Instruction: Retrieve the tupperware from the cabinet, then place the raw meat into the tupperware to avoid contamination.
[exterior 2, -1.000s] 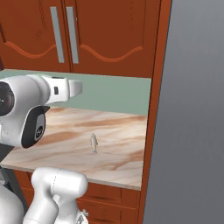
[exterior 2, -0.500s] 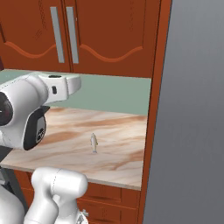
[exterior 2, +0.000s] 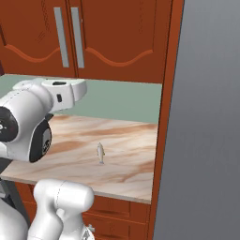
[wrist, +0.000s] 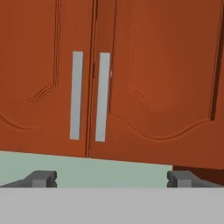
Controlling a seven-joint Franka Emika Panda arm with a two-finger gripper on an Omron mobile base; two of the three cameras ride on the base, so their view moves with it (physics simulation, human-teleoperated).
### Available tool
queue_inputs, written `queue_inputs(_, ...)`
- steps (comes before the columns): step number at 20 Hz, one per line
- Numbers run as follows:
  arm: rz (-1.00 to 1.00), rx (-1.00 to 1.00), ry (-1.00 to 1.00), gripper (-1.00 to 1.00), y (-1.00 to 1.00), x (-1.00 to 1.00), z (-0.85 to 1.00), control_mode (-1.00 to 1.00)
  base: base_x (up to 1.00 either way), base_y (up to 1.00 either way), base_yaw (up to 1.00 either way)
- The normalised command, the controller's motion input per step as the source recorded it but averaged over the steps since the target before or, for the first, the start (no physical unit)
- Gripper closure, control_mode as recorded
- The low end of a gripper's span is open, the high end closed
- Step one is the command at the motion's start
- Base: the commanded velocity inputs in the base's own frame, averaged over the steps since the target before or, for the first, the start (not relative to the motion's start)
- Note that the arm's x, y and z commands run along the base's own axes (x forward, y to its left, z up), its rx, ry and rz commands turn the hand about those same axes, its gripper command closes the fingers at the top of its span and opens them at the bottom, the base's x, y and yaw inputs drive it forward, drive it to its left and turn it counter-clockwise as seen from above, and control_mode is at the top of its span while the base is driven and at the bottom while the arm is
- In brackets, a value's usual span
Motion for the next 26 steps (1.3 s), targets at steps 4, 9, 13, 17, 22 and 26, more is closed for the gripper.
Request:
queue_inputs(4,0.03,0.0,-0.1,-1.0,0.0,0.0,0.0,-1.0,0.0,0.0,0.0)
queue_inputs(9,0.0,0.0,-0.09,-1.0,0.03,0.02,0.05,-1.0,0.0,0.0,0.0)
queue_inputs(13,0.0,0.0,-0.06,-1.0,0.14,0.06,0.06,-1.0,0.0,0.0,0.0)
queue_inputs(17,0.0,0.0,-0.02,-1.0,0.22,0.14,0.06,-1.0,0.0,0.0,0.0)
queue_inputs(22,0.0,0.0,0.0,-1.0,0.15,0.16,0.05,-1.0,0.0,0.0,0.0)
queue_inputs(26,0.0,0.0,0.0,-1.0,0.0,0.26,0.0,-1.0,0.0,0.0,0.0)
